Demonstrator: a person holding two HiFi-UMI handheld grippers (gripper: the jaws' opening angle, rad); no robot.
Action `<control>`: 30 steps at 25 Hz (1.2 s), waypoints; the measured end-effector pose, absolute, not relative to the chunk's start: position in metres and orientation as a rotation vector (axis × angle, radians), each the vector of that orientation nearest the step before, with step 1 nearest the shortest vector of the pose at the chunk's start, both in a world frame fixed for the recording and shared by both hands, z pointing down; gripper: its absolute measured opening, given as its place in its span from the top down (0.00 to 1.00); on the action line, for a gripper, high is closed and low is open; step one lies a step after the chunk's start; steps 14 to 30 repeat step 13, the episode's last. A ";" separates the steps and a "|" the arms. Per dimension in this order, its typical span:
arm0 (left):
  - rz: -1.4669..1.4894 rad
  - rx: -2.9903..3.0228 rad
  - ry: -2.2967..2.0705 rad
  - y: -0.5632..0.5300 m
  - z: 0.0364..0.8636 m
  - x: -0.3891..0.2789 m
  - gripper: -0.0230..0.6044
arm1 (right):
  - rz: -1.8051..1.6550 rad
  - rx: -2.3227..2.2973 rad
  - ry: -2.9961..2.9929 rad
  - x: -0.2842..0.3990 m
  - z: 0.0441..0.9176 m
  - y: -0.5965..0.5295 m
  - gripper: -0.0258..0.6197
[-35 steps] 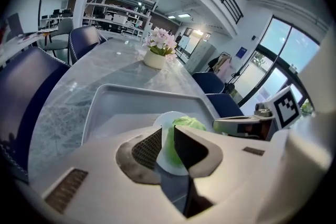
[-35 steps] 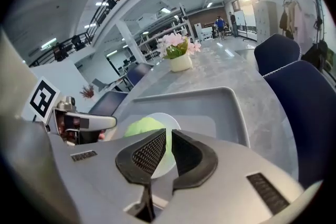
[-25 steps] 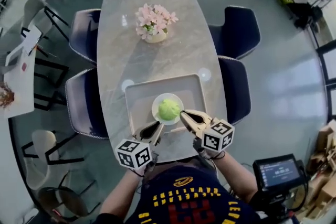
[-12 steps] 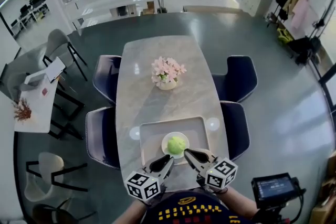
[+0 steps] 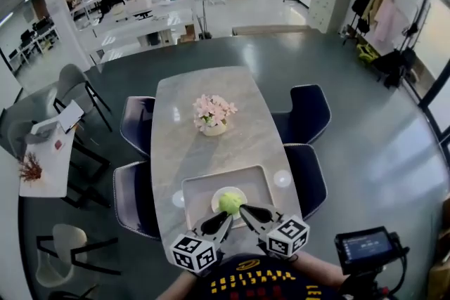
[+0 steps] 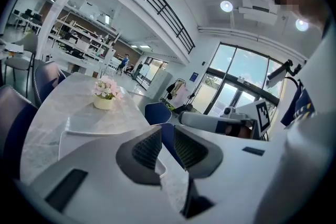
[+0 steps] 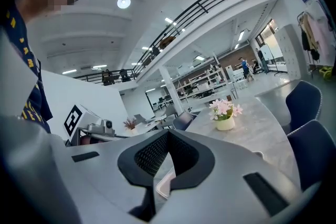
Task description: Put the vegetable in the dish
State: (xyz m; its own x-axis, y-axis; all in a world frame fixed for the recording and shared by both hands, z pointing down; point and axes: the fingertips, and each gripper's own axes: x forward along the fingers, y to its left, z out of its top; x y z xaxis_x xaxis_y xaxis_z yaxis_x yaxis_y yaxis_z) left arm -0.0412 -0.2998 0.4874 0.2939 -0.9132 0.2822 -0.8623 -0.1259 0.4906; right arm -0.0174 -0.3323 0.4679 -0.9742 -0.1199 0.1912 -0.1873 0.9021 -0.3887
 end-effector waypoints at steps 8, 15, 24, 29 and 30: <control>-0.124 2.055 -1.660 -0.314 0.464 -0.055 0.85 | 0.460 0.221 -2.966 -0.031 0.444 -0.347 0.95; -0.139 2.045 -1.655 -0.322 0.464 -0.040 0.85 | 0.421 0.213 -2.946 -0.016 0.443 -0.353 0.95; -0.139 2.045 -1.655 -0.322 0.464 -0.040 0.85 | 0.421 0.213 -2.946 -0.016 0.443 -0.353 0.95; -0.139 2.045 -1.655 -0.322 0.464 -0.040 0.85 | 0.421 0.213 -2.946 -0.016 0.443 -0.353 0.95; -0.139 2.045 -1.655 -0.322 0.464 -0.040 0.85 | 0.421 0.213 -2.946 -0.016 0.443 -0.353 0.95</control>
